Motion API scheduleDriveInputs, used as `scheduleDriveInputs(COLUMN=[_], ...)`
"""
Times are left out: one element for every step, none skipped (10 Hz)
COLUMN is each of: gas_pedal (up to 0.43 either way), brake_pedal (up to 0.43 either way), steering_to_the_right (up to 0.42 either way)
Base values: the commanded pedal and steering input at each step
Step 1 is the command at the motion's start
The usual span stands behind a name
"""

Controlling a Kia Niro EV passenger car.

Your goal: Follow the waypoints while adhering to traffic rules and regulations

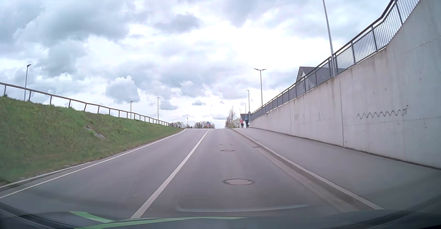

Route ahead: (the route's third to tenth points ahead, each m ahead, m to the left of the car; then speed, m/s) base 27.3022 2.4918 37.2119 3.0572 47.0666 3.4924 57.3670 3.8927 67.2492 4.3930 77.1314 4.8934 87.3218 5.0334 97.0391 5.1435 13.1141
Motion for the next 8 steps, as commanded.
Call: scheduleDriveInputs(gas_pedal=[0.15, 0.15, 0.15, 0.15, 0.15, 0.15, 0.15, 0.138], brake_pedal=[0.0, 0.0, 0.0, 0.0, 0.0, 0.0, 0.0, 0.0], steering_to_the_right=[-0.001, -0.001, -0.001, -0.001, -0.001, -0.001, -0.001, -0.001])
